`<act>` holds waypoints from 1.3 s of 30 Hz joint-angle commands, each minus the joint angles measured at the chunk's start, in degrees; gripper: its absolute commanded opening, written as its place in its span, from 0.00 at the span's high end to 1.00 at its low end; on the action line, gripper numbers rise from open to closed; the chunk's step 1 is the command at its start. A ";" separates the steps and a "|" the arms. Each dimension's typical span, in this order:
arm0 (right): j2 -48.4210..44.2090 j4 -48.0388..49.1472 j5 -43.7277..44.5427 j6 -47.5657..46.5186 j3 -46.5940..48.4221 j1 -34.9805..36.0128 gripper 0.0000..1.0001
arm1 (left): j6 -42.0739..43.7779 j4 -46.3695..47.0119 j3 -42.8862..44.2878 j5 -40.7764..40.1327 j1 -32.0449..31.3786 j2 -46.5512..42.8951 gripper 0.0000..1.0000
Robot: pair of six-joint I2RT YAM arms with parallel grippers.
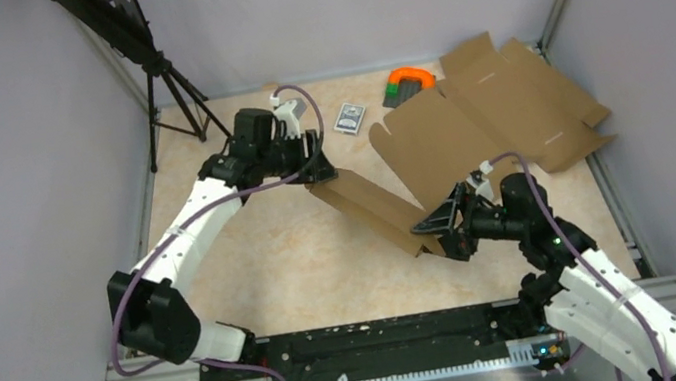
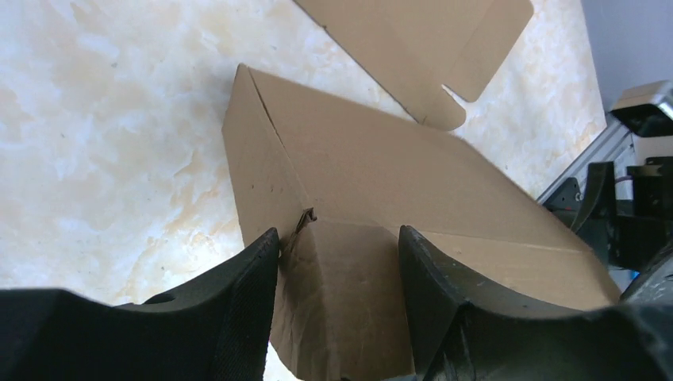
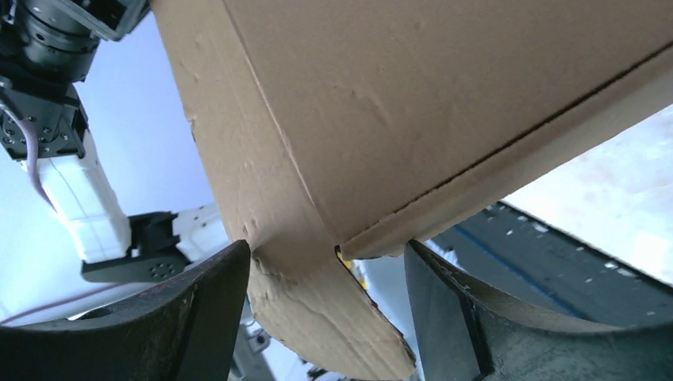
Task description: Fold the paper box
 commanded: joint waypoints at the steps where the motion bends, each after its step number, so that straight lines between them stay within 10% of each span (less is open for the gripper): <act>1: 4.23 10.84 -1.74 10.15 5.42 1.81 0.29 | -2.02 -5.54 5.68 5.37 -1.11 -0.05 0.43; 12: 3.74 23.66 0.94 21.29 -1.72 1.91 0.26 | -2.77 -6.78 15.31 5.41 -1.13 11.45 0.46; 17: 6.50 15.00 1.61 13.48 3.39 1.81 0.04 | -3.75 -7.99 21.45 8.08 -1.19 17.06 0.48; 21: 7.23 9.53 2.85 7.96 4.08 1.25 0.03 | -4.15 -8.01 22.88 8.10 -1.32 19.49 0.49; 29: 0.50 26.98 7.01 28.16 -7.86 0.88 0.06 | -6.02 -7.36 27.46 9.15 -1.44 22.82 0.51; 39: 8.69 20.74 7.77 18.74 4.31 4.60 0.09 | -5.14 -9.23 28.29 10.47 -2.20 20.64 0.53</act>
